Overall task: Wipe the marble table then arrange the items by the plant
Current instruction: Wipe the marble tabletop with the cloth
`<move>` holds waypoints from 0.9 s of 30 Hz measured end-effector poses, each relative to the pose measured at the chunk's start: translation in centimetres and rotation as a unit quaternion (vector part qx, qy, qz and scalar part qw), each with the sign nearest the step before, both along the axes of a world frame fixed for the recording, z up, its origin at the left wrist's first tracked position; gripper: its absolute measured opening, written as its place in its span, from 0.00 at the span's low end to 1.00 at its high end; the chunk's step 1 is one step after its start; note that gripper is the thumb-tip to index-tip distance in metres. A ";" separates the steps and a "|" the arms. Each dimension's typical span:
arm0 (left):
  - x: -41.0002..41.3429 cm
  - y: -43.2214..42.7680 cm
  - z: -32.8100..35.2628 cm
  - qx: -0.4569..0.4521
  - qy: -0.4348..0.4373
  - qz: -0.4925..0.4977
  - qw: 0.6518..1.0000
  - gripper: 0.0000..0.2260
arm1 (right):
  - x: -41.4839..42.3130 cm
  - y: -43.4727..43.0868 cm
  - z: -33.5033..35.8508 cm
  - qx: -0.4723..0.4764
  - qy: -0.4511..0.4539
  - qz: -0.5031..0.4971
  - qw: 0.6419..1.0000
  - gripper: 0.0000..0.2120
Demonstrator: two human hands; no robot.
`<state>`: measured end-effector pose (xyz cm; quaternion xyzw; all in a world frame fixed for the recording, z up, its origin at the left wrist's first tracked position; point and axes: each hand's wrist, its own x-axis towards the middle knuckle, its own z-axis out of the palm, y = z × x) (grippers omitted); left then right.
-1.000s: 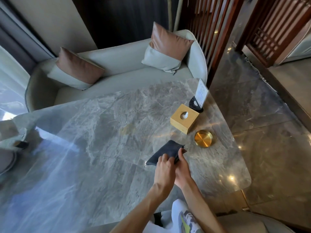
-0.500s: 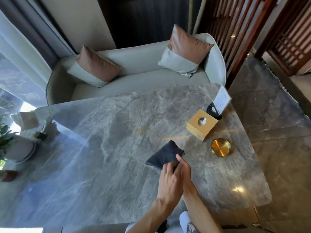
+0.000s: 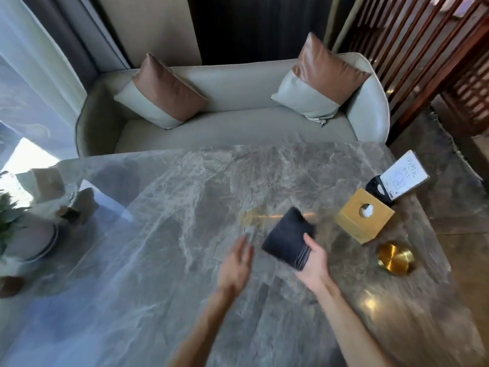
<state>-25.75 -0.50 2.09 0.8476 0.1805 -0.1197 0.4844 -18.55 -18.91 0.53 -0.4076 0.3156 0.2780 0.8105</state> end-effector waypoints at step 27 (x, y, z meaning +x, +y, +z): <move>8.3 16.6 -19.6 0.203 -0.151 0.021 0.967 0.28 | 12.9 6.8 -16.6 -0.388 -0.225 0.107 0.887 0.23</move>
